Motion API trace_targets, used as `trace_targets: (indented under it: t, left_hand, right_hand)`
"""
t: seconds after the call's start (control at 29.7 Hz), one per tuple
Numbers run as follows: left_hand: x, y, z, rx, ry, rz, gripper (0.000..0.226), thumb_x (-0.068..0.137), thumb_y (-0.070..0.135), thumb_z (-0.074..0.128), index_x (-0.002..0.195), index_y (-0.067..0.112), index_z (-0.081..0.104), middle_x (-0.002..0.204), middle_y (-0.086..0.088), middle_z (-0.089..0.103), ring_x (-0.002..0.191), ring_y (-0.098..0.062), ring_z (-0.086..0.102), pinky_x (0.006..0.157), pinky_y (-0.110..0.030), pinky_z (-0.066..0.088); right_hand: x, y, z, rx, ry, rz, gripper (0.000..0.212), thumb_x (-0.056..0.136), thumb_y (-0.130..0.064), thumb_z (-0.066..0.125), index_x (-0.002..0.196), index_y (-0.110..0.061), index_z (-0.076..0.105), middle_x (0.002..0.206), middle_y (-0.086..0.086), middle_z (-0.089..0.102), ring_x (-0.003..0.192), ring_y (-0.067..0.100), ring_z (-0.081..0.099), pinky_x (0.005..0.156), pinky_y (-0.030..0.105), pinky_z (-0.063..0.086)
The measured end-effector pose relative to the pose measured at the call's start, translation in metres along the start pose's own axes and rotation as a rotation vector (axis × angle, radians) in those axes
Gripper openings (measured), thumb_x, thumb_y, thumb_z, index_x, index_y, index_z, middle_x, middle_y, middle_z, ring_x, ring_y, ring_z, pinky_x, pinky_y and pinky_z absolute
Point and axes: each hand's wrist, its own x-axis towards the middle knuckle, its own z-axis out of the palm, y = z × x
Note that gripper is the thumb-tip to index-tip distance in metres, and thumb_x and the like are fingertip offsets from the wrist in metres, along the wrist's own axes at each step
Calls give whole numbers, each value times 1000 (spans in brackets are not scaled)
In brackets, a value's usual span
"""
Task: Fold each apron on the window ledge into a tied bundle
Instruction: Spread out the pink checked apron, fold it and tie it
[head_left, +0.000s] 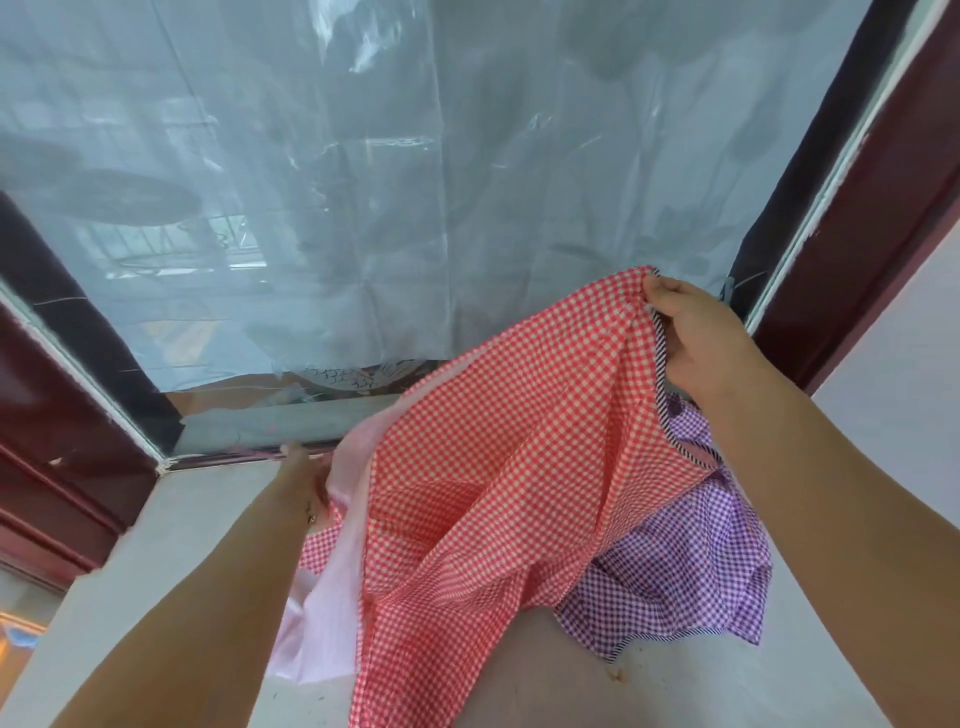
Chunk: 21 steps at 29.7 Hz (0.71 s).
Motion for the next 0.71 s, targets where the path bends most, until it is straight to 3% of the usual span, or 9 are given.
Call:
trace_targets:
  t: [0.07,0.13,0.17,0.2,0.3,0.4,0.5,0.61,0.71]
  left_hand:
    - [3,-5,-18,-160,14,-89,81,89,74,4,128,23,53,69,-4,70,48,-7,61,51,-11,48]
    - [1,-15,-18,-119,-110,-59,95,83,81,3,136,16,47,120,-8,66,105,-15,66,85,-20,49]
    - [-5,-18,-9,-50,-194,-26,100,80,83,5,140,13,43,137,-12,52,127,-26,51,103,-31,41]
    - [-9,-20,2,34,-245,31,96,81,82,10,137,13,46,138,-14,51,129,-33,47,108,-40,38]
    - [-25,-20,40,342,-149,385,52,95,57,39,91,11,62,87,-10,66,84,-24,59,81,-37,51]
    - [-34,-16,64,509,52,727,30,91,35,60,74,16,45,68,1,52,63,-15,48,64,-25,43]
    - [-38,-13,73,890,114,901,20,92,37,60,94,22,47,83,15,51,72,-7,55,68,-23,43]
    - [-29,-13,66,1345,165,973,6,96,27,50,97,26,44,96,9,49,79,-19,62,73,-35,54]
    - [-25,-8,60,1358,209,951,15,92,7,52,95,21,56,140,-2,33,117,-30,53,100,-40,47]
  right_hand:
    - [3,-3,-3,14,39,-4,14,95,-13,57,105,-9,65,86,4,71,78,17,69,68,32,56]
    - [7,-2,-4,3,58,-6,17,95,-13,57,108,-8,65,91,6,71,79,17,69,72,33,58]
    - [8,0,-3,-3,56,1,18,95,-14,57,110,-8,65,93,7,72,80,18,69,75,34,58]
    - [8,3,-1,-8,52,9,20,94,-15,58,111,-8,65,96,7,72,82,19,70,76,35,58]
    - [11,11,9,-45,40,23,25,94,-17,59,117,-8,64,104,8,71,89,21,71,77,35,57]
    - [12,16,19,-47,31,19,22,93,-16,60,113,-7,66,101,9,72,87,22,71,77,36,57]
    - [11,17,25,-57,12,14,22,94,-17,60,112,-8,65,104,9,72,92,24,70,83,39,57]
    - [13,16,26,-74,6,11,21,94,-19,60,112,-9,65,107,9,71,96,24,69,90,42,55]
    - [17,18,24,-85,17,9,16,93,-21,61,105,-13,68,98,7,74,102,25,61,100,52,47]
